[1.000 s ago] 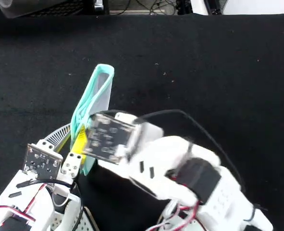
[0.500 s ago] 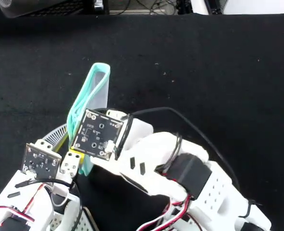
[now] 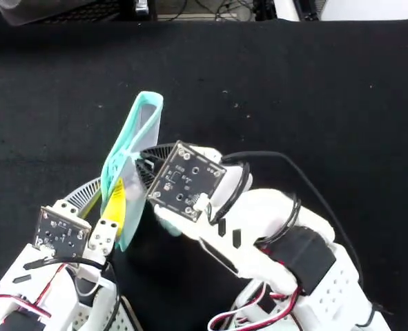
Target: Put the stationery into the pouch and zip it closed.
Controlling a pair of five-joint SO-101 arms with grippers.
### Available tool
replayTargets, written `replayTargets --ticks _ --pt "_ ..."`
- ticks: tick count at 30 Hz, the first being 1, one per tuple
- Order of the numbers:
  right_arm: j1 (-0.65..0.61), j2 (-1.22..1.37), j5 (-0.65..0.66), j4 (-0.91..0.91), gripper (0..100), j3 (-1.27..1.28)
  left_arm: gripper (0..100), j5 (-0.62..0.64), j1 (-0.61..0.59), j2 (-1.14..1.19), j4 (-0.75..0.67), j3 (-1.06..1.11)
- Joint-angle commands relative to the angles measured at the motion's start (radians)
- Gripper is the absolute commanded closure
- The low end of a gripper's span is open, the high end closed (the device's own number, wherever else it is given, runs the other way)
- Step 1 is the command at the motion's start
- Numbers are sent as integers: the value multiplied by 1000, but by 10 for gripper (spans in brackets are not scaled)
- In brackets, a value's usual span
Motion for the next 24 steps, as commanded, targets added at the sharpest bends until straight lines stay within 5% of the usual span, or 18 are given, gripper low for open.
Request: replayTargets --ticks 1,19,24 --pt "17 -8 0 -23 986 -18 970 -3 15 -8 20 -5" --pt "-71 110 0 -49 982 -25 970 -6 16 -3 77 -87" --pt "-72 114 -8 -49 856 -25 969 -6 16 -3 77 -87"
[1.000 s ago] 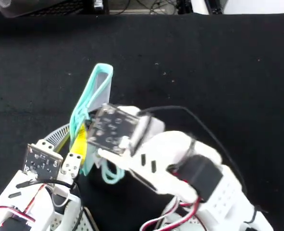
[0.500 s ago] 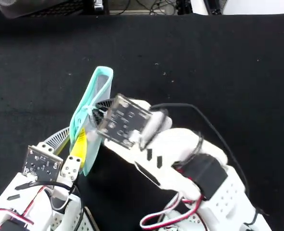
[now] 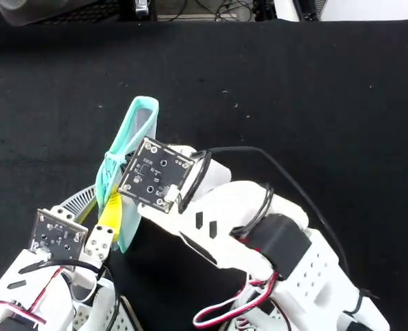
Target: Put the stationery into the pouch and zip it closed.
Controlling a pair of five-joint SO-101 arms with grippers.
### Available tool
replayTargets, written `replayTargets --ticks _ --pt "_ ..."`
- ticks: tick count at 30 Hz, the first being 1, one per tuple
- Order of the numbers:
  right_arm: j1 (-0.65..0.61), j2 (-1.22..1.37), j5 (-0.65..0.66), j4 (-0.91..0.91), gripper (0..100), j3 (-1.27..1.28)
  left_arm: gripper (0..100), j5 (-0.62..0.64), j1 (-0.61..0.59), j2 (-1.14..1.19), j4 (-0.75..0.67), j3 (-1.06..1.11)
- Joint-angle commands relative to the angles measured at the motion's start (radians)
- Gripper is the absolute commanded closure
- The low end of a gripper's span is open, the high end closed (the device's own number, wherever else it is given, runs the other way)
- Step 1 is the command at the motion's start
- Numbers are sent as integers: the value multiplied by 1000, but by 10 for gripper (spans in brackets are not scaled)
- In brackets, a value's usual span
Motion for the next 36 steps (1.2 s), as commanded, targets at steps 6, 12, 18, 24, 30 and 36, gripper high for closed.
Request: replayTargets --ticks 6,12,18,24,30,36 --pt "-17 7 -9 -21 848 -24 968 -8 10 -3 -8 -21" --pt "-17 7 -2 -21 873 -22 970 -5 10 -5 -35 18" --pt "-11 1 -2 -57 988 -25 970 -6 10 -8 -26 18" --pt "49 1 -8 -57 986 -54 970 -3 10 -8 -25 19" --pt "86 4 -81 -112 986 -56 970 -3 10 -8 -25 19" --pt "112 8 -86 -135 986 -53 970 -2 10 -9 -5 19"
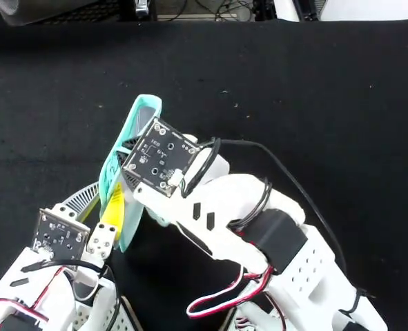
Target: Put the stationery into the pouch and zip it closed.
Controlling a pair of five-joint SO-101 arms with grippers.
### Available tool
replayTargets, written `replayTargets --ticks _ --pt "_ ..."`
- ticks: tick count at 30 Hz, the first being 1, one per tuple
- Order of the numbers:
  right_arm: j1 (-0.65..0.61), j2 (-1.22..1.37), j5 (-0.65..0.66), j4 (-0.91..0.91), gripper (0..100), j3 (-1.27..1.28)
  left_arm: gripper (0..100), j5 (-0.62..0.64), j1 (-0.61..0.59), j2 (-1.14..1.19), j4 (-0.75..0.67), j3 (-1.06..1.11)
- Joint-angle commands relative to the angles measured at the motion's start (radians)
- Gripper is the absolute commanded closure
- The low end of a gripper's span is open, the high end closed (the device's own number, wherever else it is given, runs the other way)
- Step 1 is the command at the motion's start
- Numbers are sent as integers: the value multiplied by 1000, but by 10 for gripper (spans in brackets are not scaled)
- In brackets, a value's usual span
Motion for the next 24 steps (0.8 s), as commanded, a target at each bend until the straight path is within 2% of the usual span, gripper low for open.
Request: replayTargets --ticks 1,6,12,24 --pt "74 -4 -11 -43 986 -48 970 -2 10 -8 21 2" --pt "149 -4 -11 -89 986 -47 970 -2 10 -8 26 1" --pt "157 -2 11 -126 986 -12 970 -2 10 -8 26 2" --pt "304 -2 38 -206 986 45 970 -2 10 -8 26 2"
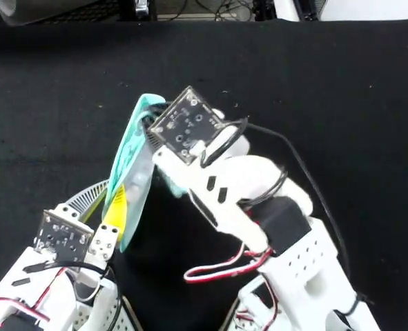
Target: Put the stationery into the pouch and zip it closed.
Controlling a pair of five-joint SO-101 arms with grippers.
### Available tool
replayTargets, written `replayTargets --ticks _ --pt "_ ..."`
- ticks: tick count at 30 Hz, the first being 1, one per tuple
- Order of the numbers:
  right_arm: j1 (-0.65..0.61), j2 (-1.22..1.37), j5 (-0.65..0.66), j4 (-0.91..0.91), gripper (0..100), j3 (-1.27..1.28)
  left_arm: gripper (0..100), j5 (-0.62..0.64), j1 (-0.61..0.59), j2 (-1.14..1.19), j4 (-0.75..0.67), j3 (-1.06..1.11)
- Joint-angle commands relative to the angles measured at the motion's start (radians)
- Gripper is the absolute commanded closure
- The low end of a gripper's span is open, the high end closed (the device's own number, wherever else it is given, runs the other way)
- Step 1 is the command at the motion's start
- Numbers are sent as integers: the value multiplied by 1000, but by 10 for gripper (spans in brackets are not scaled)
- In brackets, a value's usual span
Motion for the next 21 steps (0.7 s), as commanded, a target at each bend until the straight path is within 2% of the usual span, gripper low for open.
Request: replayTargets --ticks 1,6,14,21 --pt "86 -4 5 -48 986 -21 970 5 2 -8 18 2" --pt "143 25 60 -107 986 -24 970 5 2 -8 20 2" --pt "301 266 54 -152 986 -160 970 5 2 -8 20 2" --pt "302 326 52 -86 986 -249 970 3 2 -8 20 2"
